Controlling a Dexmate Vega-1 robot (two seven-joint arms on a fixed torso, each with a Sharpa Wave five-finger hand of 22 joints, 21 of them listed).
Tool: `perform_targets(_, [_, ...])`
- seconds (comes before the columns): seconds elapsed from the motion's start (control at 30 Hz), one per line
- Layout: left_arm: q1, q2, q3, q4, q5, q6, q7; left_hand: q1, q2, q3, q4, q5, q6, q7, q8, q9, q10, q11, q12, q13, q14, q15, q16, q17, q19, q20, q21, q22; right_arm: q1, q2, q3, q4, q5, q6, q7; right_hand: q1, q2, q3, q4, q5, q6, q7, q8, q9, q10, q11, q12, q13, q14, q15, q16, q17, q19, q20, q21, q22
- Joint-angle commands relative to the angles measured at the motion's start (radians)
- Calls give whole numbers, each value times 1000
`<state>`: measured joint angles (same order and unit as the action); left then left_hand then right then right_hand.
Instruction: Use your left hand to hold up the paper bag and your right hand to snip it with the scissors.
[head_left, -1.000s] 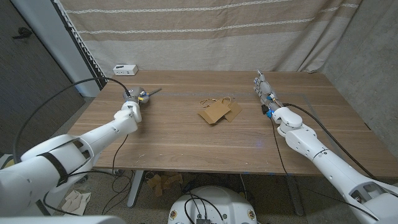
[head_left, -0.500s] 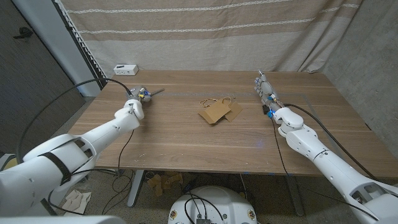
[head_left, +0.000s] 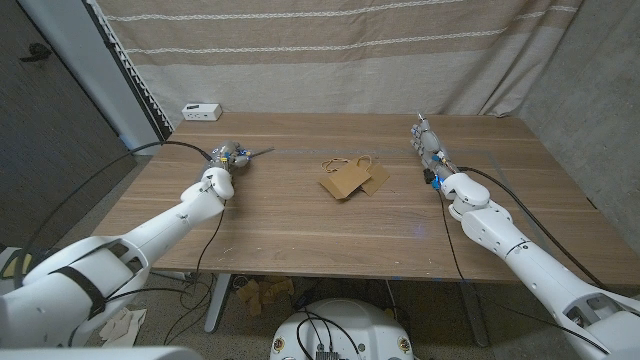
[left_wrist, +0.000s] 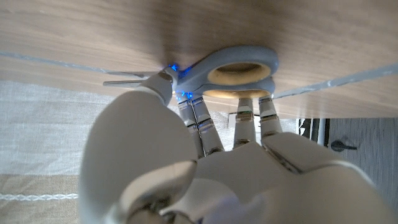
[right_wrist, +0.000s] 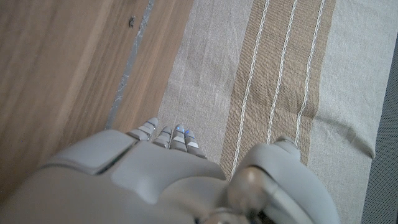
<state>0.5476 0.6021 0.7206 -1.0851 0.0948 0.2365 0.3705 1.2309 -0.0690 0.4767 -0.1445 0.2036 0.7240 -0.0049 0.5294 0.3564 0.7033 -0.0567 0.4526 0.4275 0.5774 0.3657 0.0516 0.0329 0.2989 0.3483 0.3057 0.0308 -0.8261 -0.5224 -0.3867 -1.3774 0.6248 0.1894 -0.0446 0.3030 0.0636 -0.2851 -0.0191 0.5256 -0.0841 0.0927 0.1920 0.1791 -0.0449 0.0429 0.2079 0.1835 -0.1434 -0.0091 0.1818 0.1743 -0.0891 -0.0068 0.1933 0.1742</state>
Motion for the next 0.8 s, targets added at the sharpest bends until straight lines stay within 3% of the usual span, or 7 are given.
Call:
perform_targets(0.03, [52,27,-89,-96,-88,-35,33,3,9,-4,0,6,88,-90,223,232,181,-146,202,340,716,-609,181,236,389,-521,370,367,14,7,-5,16,-2,6,8,2,5,-5,-4,4,-7,2,0,5,-9,-1,3,3,-6,-2,0,3,-4,6,4,5])
perform_targets(0.53, [60,35,-119,-104,-107,-95,36,7,9,-17,1,11,94,-83,221,220,185,-146,201,346,719,-609,181,242,375,-517,393,377,22,8,-8,12,-2,-8,7,3,6,-6,-4,3,-7,1,0,5,-9,-1,3,3,-6,-2,0,3,-3,6,4,5])
perform_targets(0.57, [59,36,-118,-97,-107,-114,34,13,9,-22,0,16,106,-78,216,203,191,-143,174,307,722,-608,178,241,375,-515,414,383,22,7,-9,11,-4,-9,5,3,6,-6,-4,3,-7,1,1,5,-9,-1,4,3,-6,-2,0,3,-1,6,5,5])
perform_targets(0.63, [61,35,-119,-95,-104,-122,39,19,12,-21,3,24,136,-68,198,161,218,-144,128,238,728,-608,171,236,362,-513,445,389,21,8,-8,11,-2,-8,7,3,6,-6,-4,4,-7,2,1,5,-9,-1,3,3,-6,-2,0,3,0,7,5,5])
perform_targets(0.7, [68,34,-124,-92,-105,-141,50,8,4,-3,8,32,222,-47,124,37,286,-146,59,127,745,-608,164,221,336,-516,503,387,20,9,-8,10,-1,-8,6,4,6,-6,-4,4,-8,2,0,5,-9,-1,4,3,-6,-2,0,3,4,7,7,5])
perform_targets(0.73, [70,35,-123,-90,-101,-154,55,7,6,2,9,34,244,-49,118,19,299,-147,50,111,747,-607,163,218,331,-515,510,386,20,9,-9,9,-1,-8,6,4,6,-6,-5,4,-8,2,0,5,-10,-1,4,3,-6,-2,0,3,5,7,7,5])
perform_targets(0.8, [79,34,-127,-98,-96,-154,74,4,5,21,9,34,304,-51,74,-66,349,-144,15,46,754,-608,162,210,323,-513,537,376,18,8,-9,6,-2,-9,4,4,7,-6,-5,4,-8,2,1,5,-9,-1,4,3,-6,-2,0,3,6,8,7,5])
